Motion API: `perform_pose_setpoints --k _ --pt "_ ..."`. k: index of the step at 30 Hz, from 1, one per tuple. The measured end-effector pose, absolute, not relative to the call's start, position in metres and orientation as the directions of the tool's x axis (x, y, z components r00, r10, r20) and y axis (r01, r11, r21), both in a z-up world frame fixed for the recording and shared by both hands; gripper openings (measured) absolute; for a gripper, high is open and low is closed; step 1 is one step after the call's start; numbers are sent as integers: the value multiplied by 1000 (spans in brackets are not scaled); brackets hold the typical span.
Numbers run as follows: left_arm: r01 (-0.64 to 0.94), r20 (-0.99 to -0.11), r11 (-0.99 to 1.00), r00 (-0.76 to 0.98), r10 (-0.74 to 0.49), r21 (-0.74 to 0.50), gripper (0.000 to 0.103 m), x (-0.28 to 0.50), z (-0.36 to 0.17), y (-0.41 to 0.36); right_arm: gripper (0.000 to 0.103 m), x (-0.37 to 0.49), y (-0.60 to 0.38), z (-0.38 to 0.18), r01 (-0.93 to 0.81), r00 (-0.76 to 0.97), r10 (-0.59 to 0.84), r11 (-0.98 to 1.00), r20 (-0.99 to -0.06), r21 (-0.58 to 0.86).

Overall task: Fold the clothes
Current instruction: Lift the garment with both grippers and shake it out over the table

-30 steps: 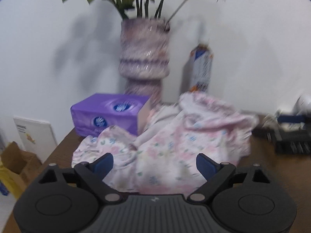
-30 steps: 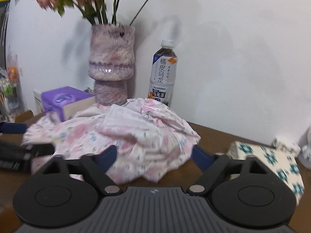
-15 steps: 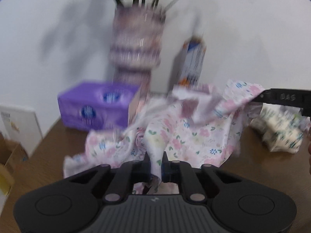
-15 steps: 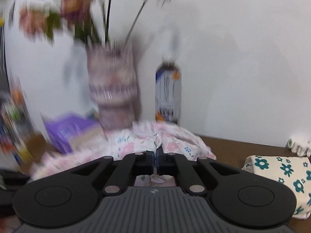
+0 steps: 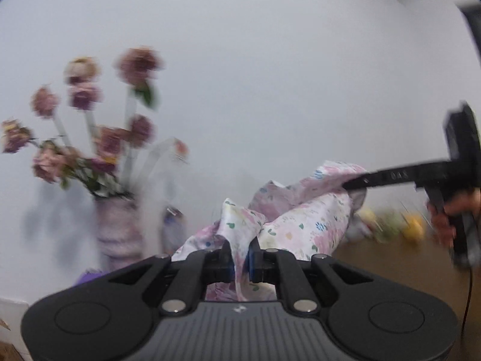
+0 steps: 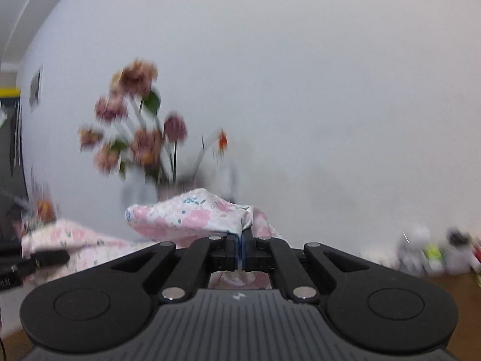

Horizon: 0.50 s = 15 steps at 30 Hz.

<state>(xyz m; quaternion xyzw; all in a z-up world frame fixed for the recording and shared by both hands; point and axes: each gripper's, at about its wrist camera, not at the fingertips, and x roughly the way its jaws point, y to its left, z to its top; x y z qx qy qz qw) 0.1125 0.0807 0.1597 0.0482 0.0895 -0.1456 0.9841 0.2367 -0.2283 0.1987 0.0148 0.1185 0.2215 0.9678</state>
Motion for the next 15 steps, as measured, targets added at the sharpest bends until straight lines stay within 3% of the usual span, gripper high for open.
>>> perform_pose_setpoints --k 4,7,11,15 --pt "424 -418 902 835 -357 76 7 71 110 51 1 178 -267 128 -389 787 409 910 -462 143" --pt "463 -548 886 748 -374 29 7 51 69 36 1 148 -286 76 -358 715 403 913 -572 196" --pt "440 -628 897 691 -358 -28 7 31 31 29 1 123 -301 38 -315 675 419 908 -607 276" --pt "396 -645 917 691 -327 -41 7 19 19 23 1 108 -300 26 -313 668 424 906 -611 286"
